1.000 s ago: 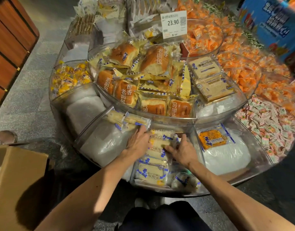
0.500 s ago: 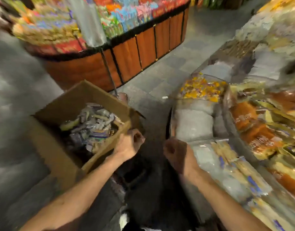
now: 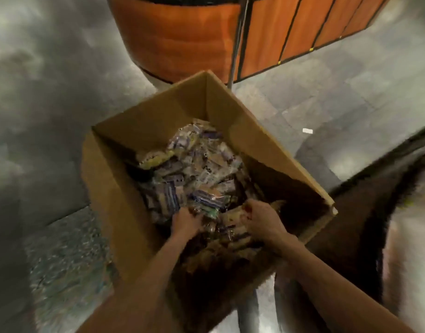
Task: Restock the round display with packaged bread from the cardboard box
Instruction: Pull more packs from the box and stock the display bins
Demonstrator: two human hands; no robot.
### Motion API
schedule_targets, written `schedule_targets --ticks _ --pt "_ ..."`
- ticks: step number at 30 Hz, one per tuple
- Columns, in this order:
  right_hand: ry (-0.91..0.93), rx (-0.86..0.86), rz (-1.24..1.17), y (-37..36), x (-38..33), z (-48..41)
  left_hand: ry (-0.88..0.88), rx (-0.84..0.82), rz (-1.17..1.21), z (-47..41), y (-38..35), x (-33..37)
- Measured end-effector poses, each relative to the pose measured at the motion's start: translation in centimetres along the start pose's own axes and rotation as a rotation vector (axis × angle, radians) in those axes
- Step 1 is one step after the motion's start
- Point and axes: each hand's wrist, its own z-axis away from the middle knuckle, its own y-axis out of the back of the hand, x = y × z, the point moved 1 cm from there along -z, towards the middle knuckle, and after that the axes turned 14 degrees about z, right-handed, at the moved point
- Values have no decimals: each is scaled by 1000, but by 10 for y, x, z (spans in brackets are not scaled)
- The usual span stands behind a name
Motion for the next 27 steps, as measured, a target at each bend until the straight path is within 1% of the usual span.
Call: schedule_targets --ticks 2,3,5,7,9,11,13,15,18,20,22,25,27 --pt "-47 -77 35 -11 6 -34 20 36 -23 -35 -7 1" --pt "-50 -105 66 -16 9 -48 1 47 -54 -48 -10 5" --pt "-35 -148 108 -23 14 -76 -82 39 -70 -73 -16 11" --pt "19 -141 145 -28 16 -106 -105 9 -89 -97 -22 15" --pt "160 -63 210 -33 13 -136 -85 -20 -102 -114 -31 12" --pt "334 0 325 -41 6 -161 -65 9 -112 -117 -38 9" --pt "469 -45 461 -49 0 -183 -32 34 -129 -110 -44 4" --pt "584 -102 600 -54 -6 -202 16 60 -50 -104 -44 -2" --pt "723 -180 832 -55 -11 -225 33 89 71 -99 -36 -5" --pt "746 -219 890 -52 -14 -230 85 139 72 -96 -25 -3" --pt "726 -237 905 -52 -17 -231 135 164 -6 -93 -14 0" --pt "670 -227 942 -52 -24 -229 195 108 -123 -90 -3 -1" --pt "633 -302 983 -54 -26 -226 218 67 -219 -89 -1 1"
